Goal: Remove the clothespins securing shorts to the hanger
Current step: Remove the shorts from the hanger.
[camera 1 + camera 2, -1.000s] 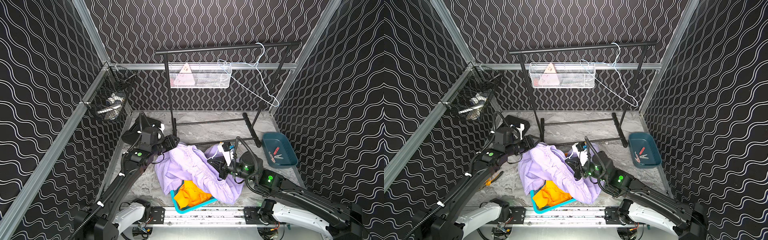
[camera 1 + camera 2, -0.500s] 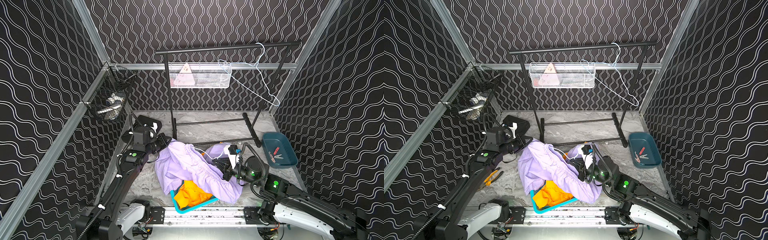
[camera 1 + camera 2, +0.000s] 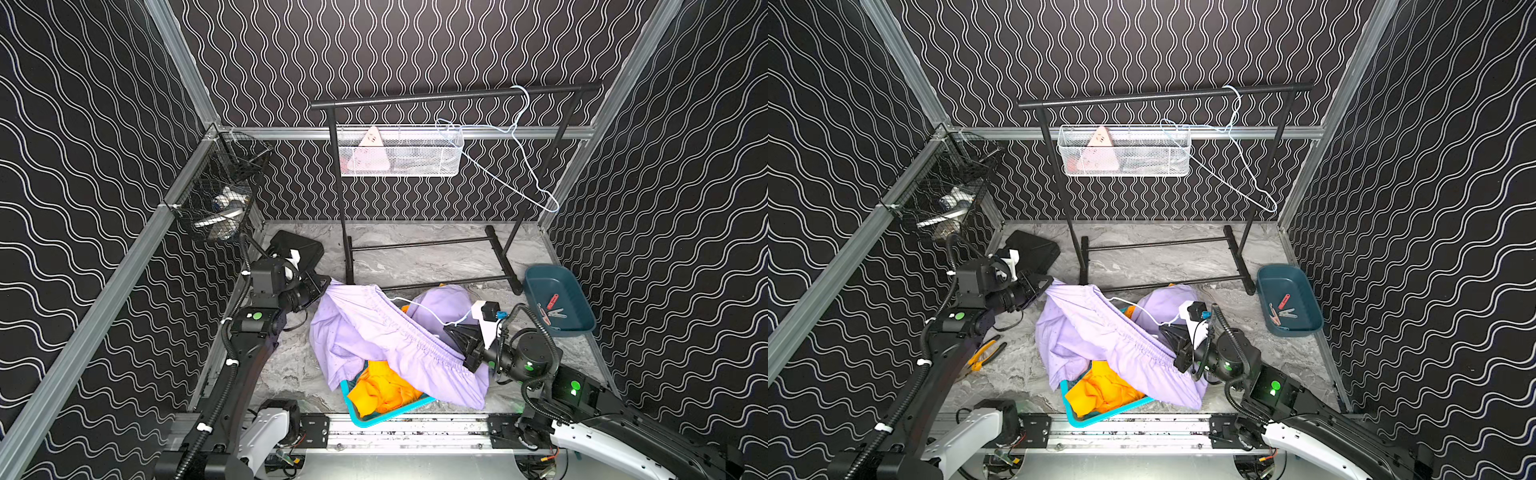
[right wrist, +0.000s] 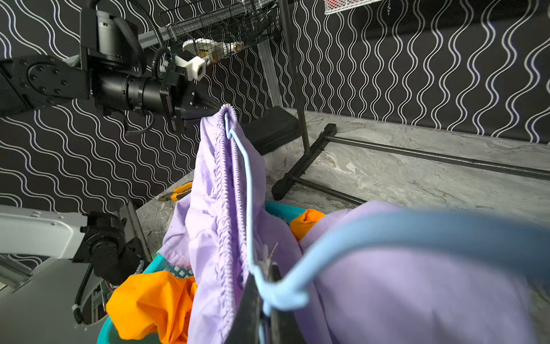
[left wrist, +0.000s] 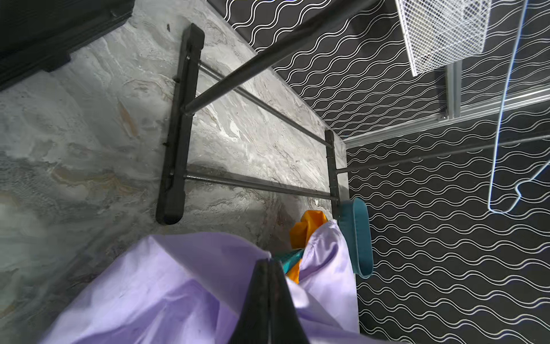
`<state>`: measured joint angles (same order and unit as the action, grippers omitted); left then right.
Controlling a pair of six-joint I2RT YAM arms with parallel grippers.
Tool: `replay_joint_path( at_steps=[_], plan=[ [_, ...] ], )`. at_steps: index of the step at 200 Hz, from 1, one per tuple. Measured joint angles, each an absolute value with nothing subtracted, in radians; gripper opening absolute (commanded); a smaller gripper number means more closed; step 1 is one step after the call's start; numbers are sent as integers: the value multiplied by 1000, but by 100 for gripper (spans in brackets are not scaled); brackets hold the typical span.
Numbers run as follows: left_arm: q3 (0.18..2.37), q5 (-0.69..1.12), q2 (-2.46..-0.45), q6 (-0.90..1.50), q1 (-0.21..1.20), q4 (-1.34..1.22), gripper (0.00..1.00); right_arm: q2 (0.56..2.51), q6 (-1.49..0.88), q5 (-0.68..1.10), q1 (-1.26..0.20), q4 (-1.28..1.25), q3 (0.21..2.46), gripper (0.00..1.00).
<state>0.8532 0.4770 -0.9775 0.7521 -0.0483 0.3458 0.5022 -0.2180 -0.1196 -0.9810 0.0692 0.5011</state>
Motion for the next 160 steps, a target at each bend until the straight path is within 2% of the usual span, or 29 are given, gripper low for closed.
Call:
replay_joint_path(
  at_steps=[69, 102, 160],
  plan=[
    [824, 465, -949, 729, -55, 374, 0, 442, -244, -250, -981, -9, 492, 0],
    [786, 490, -948, 732, -40, 365, 0, 529, -239, -275, -980, -75, 530, 0],
    [838, 425, -984, 760, 274, 303, 0, 834, -189, -271, -980, -303, 645, 0]
  ],
)
